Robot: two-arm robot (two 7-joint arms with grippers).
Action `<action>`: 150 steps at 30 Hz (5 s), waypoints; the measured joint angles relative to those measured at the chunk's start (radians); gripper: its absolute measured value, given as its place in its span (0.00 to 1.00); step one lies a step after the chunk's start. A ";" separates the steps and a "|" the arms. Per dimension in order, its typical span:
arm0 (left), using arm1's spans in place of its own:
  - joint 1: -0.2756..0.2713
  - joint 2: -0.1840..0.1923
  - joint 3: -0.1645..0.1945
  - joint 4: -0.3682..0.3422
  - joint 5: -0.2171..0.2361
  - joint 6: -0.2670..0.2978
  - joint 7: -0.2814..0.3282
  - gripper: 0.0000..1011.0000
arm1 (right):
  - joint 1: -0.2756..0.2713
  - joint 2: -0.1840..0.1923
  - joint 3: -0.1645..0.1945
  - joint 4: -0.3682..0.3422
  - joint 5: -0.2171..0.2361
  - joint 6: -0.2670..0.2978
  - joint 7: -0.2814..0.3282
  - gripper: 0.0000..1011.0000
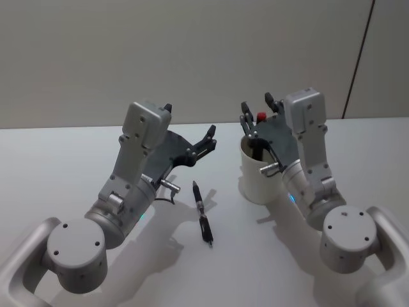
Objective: Place the pen into the pen holder.
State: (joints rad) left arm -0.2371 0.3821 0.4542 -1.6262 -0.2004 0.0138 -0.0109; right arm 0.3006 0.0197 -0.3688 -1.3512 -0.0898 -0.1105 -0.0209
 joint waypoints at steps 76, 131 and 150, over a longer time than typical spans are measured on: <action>0.000 0.000 0.000 0.000 0.000 0.000 0.000 0.99 | -0.075 0.207 0.173 -0.367 0.206 0.112 0.121 0.99; 0.000 0.000 0.000 0.000 0.000 0.000 0.000 0.99 | -0.078 0.218 0.181 -0.374 0.211 0.122 0.124 0.99; 0.000 0.000 0.000 0.000 0.000 0.000 0.000 0.99 | -0.078 0.218 0.181 -0.374 0.211 0.122 0.124 0.99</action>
State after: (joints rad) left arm -0.2371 0.3821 0.4542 -1.6262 -0.2004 0.0139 -0.0109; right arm 0.2223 0.2375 -0.1883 -1.7252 0.1211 0.0116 0.1030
